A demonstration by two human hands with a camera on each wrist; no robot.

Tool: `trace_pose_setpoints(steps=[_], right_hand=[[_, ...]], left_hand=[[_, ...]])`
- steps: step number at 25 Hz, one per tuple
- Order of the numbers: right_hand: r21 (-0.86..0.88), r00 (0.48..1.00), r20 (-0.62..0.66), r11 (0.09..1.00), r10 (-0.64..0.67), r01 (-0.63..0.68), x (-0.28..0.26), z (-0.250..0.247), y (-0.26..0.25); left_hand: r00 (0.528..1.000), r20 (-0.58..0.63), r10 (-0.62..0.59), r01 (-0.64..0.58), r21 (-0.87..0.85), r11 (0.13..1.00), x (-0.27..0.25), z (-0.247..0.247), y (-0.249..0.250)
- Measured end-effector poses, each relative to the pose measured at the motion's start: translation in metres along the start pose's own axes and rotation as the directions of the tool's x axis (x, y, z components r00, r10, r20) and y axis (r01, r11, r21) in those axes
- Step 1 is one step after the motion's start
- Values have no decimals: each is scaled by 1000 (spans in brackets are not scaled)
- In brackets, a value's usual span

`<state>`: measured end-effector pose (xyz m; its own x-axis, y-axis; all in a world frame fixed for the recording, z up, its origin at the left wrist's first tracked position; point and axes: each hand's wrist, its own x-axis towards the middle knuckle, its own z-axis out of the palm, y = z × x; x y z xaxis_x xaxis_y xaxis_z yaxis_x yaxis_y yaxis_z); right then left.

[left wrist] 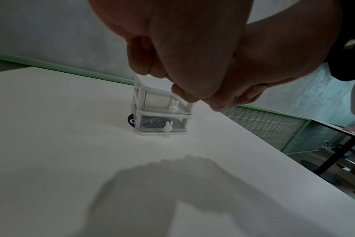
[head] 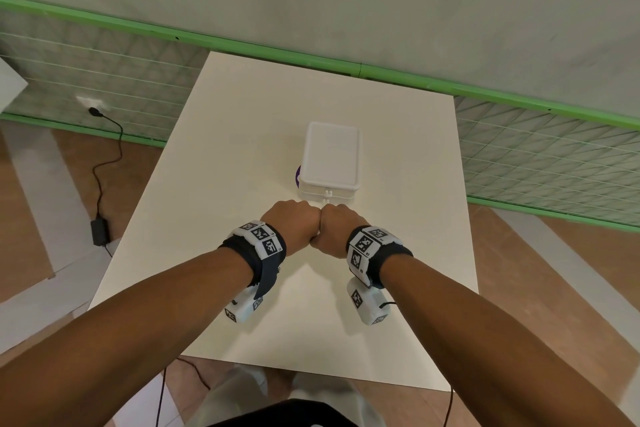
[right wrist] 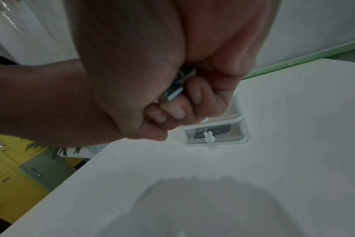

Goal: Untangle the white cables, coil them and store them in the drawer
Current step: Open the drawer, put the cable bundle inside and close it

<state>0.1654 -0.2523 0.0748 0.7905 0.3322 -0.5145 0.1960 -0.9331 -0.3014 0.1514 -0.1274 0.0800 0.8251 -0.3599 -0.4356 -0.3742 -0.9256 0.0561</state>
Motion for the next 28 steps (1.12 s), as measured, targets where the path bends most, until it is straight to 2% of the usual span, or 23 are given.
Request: trace_pose_setpoints(steps=[3,5,8,11,13,15,17,20,22,26,28], right_hand=[[2,991,131,1000,-29,29,6,-5,3],[65,966,249,996,-68,53,9,-10,6],[143,955,282,989,-87,47,9,-13,10],[88,971,223,994,-81,63,8,-9,13],[-11,979,168,993,-117,121,9,-12,17],[-81,979,135,983,-152,164,10,-21,27],[-63,988,68,988,-138,142,11,-28,48],[-10,992,-109,998,-57,56,16,-32,77],[36,982,-182,998,-48,55,26,-31,81],[112,968,-229,985,-100,128,48,-28,64],[91,972,-218,990,-84,106,55,-24,60]], left_hand=[[1000,25,-3,3,-22,1000,3,6,2],[1000,31,-2,3,-32,999,5,6,3],[1000,7,15,-15,-70,997,7,7,4],[999,-50,17,-23,-116,993,9,10,1],[994,-110,17,-43,-235,971,10,16,-4],[982,-189,6,-82,-395,915,12,22,-10],[966,-245,-81,-61,-520,852,17,31,-19],[954,-193,-230,69,-605,793,32,51,-28],[939,-154,-306,124,-679,724,44,66,-26],[901,-35,-433,243,-786,568,67,78,-19],[894,22,-447,298,-775,558,77,78,-13]])
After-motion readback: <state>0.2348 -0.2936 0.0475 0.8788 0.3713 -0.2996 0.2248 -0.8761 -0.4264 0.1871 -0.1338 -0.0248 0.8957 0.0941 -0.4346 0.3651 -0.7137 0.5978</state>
